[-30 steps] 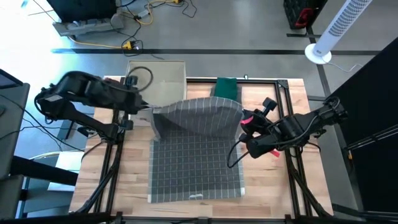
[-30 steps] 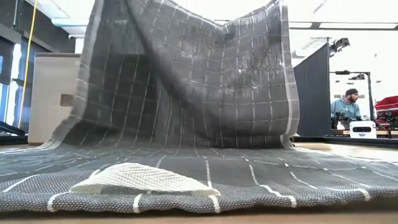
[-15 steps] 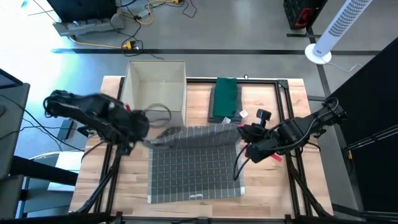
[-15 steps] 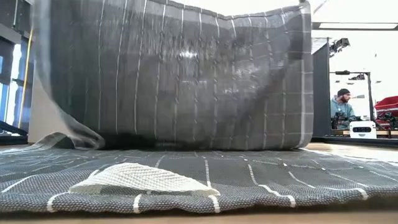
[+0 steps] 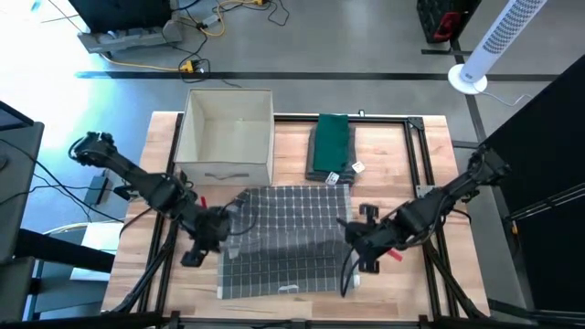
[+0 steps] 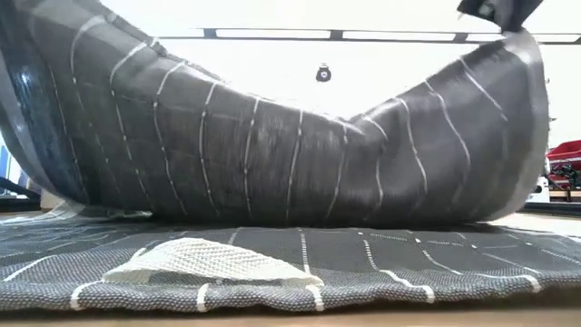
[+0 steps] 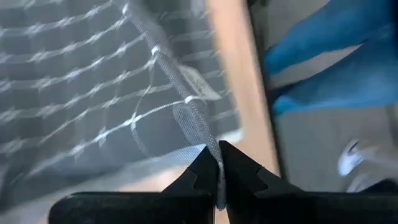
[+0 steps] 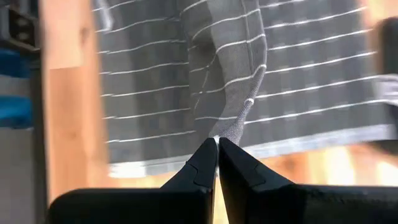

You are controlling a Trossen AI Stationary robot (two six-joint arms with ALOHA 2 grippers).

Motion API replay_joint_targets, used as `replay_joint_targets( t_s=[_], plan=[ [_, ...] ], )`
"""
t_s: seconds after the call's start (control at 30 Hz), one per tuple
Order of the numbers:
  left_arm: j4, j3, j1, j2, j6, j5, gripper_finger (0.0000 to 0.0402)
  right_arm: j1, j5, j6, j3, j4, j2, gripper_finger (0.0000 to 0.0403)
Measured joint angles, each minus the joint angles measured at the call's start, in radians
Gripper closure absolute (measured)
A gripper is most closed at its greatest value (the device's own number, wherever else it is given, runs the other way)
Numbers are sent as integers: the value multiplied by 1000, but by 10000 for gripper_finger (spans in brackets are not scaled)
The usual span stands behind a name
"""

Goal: Fold towel
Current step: Fold the gray patterned towel

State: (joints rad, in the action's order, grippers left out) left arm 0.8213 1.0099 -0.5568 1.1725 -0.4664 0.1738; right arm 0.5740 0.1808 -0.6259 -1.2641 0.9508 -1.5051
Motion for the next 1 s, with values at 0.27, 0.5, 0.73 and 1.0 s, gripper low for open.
replay_joint_targets(
  t_s=[0.27, 0.5, 0.73, 1.0],
  plan=[
    [-220, -162, -98, 25, -161, -29, 400, 54, -109, -23, 168, -227, -14, 403],
    [-387, -249, -159, 58, -263, -28, 400, 79, -261, -20, 221, -359, -74, 403],
    [-425, -248, -179, 91, -323, -23, 372, 94, -287, -3, 218, -390, -106, 402],
    [-424, -248, -185, 98, -395, 86, 263, 94, -337, -71, 217, -371, -105, 361]
  ],
)
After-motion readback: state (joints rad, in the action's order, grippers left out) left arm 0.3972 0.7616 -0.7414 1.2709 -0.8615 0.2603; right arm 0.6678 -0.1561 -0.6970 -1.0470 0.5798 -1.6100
